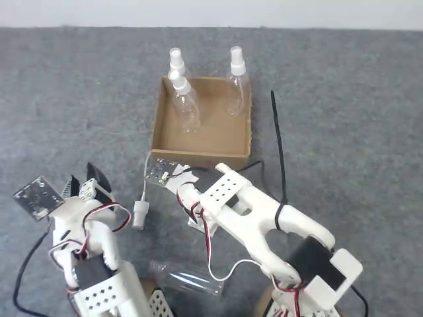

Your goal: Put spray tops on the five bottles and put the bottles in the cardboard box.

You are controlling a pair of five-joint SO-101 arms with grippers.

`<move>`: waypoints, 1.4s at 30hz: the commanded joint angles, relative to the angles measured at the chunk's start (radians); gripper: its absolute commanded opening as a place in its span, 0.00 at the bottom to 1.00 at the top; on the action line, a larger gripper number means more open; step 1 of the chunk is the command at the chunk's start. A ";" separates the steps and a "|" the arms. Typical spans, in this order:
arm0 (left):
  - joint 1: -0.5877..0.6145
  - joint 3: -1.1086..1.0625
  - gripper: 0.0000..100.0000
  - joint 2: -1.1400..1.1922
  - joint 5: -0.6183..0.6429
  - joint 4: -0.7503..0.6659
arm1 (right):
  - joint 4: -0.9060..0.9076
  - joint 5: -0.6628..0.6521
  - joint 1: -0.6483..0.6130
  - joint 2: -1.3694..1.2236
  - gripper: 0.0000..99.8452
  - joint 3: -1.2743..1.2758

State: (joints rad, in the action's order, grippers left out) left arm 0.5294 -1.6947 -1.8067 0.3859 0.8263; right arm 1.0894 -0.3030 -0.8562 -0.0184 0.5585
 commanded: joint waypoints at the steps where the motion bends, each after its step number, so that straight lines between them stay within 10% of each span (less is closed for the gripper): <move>1: 0.005 0.010 0.15 -0.014 -0.006 -0.026 | 0.025 0.015 0.004 0.130 0.08 -0.060; 42: -0.456 0.104 0.10 -0.014 -0.025 0.213 | 0.012 0.256 0.665 0.868 0.07 0.115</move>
State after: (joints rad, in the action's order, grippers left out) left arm 0.1534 -1.6916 -1.8067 0.3705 0.9904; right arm 1.1278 -0.1005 -0.2654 0.7718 0.6843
